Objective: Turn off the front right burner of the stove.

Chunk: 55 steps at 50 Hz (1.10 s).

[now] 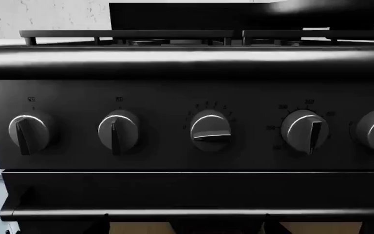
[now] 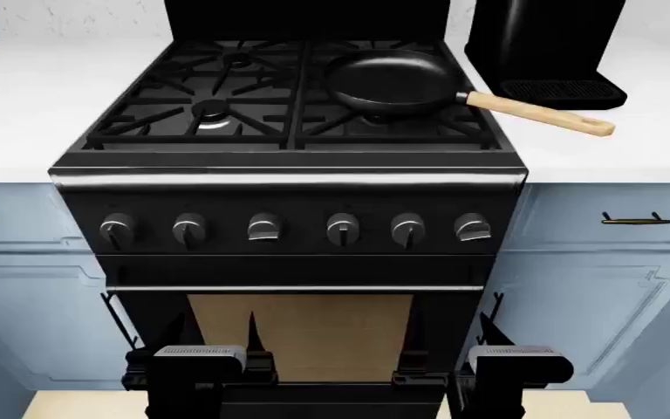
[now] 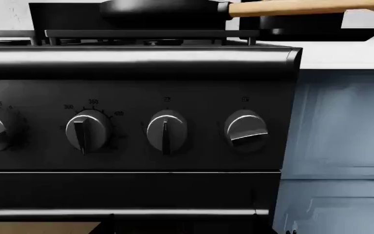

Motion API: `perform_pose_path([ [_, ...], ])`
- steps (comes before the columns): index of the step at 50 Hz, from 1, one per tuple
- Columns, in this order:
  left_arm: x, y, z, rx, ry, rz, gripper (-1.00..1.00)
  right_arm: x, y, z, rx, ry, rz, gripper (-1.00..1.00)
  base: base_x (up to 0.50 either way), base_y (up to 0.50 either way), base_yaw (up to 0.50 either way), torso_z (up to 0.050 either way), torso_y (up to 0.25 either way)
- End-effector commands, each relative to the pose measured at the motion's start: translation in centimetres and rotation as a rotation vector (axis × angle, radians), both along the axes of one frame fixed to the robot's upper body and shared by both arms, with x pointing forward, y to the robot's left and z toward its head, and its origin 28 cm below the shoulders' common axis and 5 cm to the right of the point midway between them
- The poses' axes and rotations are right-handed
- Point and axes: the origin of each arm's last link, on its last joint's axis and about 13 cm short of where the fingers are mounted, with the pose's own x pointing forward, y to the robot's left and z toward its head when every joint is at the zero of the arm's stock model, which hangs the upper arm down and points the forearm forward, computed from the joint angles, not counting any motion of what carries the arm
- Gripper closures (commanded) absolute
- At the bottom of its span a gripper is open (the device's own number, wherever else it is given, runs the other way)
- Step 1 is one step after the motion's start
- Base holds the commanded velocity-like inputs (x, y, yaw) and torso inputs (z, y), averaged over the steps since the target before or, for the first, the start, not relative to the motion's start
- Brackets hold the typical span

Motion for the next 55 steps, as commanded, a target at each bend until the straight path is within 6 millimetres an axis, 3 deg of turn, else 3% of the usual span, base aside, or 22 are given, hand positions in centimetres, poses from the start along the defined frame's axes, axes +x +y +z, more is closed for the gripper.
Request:
perform_pose_path([
  [1,0.10,-0.02,0.00,-0.001,0.002,0.001,-1.00,-0.05,-0.01,-0.03,0.001,0.003,0.000,-1.00,0.00,0.00,0.00,0.000,0.000],
  [55,0.09,0.05,-0.20,0.022,0.012,-0.002,-1.00,-0.20,0.10,-0.08,0.034,0.006,0.039,-1.00,0.00,-0.01,0.00,0.000,0.000],
])
